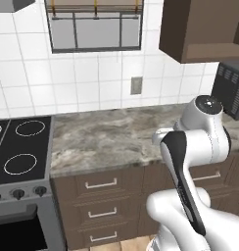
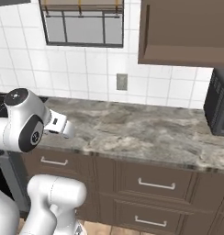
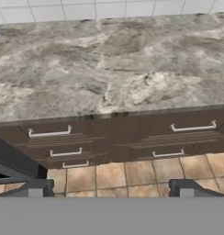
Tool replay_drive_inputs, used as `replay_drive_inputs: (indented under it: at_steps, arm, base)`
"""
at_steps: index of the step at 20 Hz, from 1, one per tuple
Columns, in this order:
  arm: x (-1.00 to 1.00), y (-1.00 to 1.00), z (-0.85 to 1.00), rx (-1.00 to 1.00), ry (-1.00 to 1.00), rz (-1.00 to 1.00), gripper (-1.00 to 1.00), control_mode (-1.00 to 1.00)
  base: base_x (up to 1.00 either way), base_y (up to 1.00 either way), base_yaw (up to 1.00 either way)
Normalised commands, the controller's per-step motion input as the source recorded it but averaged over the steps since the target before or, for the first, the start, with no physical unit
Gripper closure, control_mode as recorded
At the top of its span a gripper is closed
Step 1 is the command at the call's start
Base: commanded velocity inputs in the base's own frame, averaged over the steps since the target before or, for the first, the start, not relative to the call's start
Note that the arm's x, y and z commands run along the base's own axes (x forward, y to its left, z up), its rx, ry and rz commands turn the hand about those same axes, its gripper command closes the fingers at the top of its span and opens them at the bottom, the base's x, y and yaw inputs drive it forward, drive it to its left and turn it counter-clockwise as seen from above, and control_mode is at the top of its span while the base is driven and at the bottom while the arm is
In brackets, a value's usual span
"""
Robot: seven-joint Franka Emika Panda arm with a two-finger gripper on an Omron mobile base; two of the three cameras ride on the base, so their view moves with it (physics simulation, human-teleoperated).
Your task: Open the cabinet and move the ladle to the pot. Then close the cabinet.
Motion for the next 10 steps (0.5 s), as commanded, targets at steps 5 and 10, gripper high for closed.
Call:
replay_drive_inputs:
  at_steps: [5, 10]
  arm:
    - [0.0, 0.0, 0.0, 0.0, 0.0, 0.0, -1.0, 1.0]
    - [0.0, 0.0, 0.0, 0.0, 0.0, 0.0, -1.0, 1.0]
  base:
    - [0.0, -0.61, 0.0]
    - [0.0, -0.58, 0.0]
